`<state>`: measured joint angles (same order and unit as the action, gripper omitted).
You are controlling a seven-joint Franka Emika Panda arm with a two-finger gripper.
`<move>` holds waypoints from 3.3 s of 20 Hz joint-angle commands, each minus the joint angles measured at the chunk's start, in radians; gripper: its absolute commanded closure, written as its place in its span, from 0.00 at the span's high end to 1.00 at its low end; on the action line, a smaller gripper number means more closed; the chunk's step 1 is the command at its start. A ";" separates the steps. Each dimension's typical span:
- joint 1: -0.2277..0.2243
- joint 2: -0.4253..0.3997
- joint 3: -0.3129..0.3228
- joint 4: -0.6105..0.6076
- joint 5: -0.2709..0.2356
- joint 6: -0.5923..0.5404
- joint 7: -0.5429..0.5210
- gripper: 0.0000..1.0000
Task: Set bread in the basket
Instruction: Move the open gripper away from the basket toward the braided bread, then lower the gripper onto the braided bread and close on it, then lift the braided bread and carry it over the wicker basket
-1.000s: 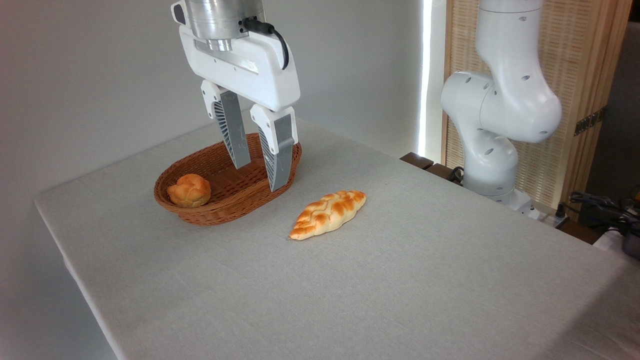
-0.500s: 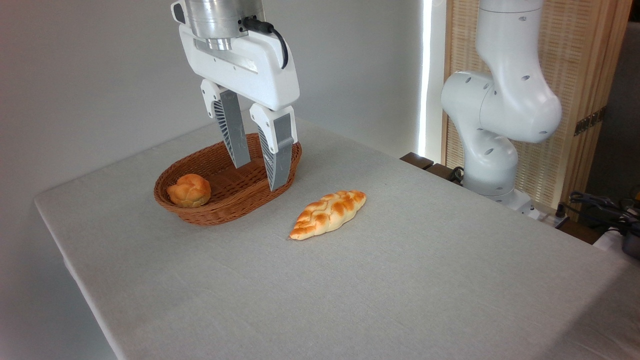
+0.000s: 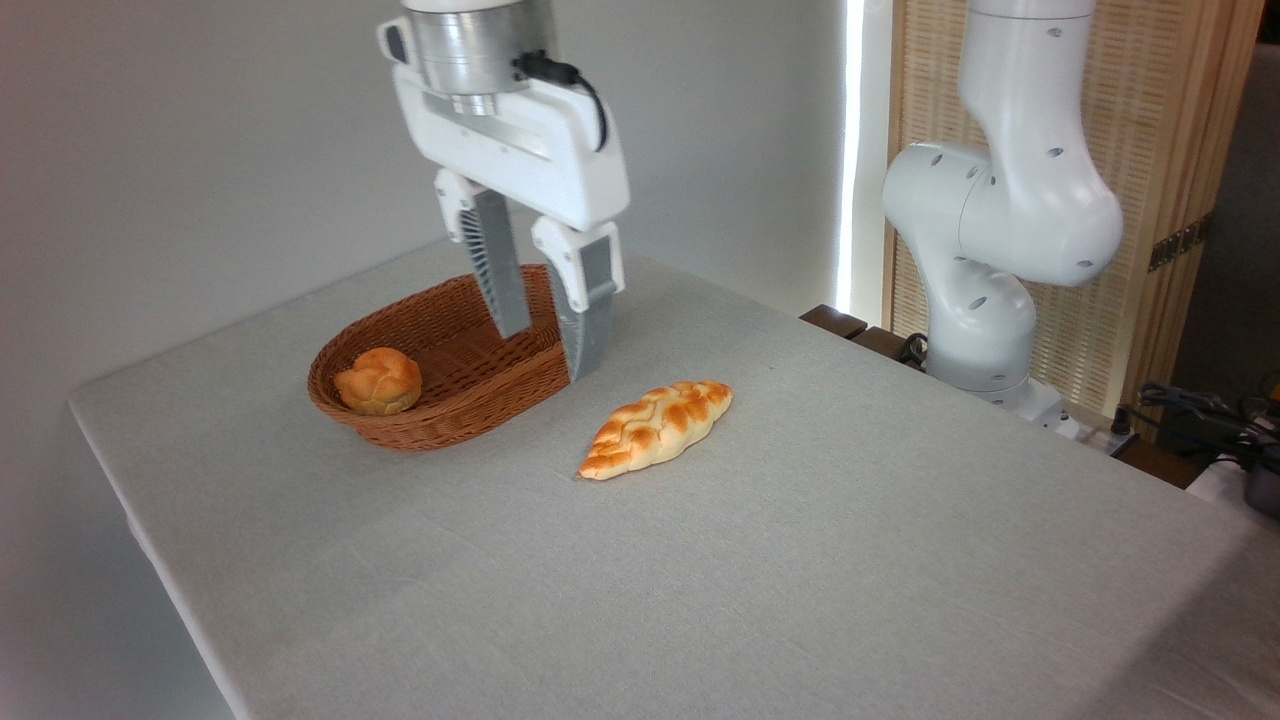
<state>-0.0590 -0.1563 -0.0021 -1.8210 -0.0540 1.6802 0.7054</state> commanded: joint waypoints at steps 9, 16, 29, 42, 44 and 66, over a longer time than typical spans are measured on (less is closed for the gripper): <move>-0.140 -0.468 0.021 -0.717 -0.056 0.315 0.019 1.00; -0.196 -0.476 0.019 -0.853 -0.056 0.457 0.017 1.00; -0.219 -0.422 0.019 -0.868 -0.056 0.515 0.019 1.00; -0.219 -0.405 0.014 -0.870 -0.052 0.563 0.150 0.45; -0.219 -0.398 0.014 -0.870 -0.052 0.562 0.160 0.45; -0.401 -0.313 0.044 -0.501 -0.290 0.364 -0.163 0.43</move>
<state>-0.3550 -0.5363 0.0299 -2.3479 -0.3254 1.9523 0.6658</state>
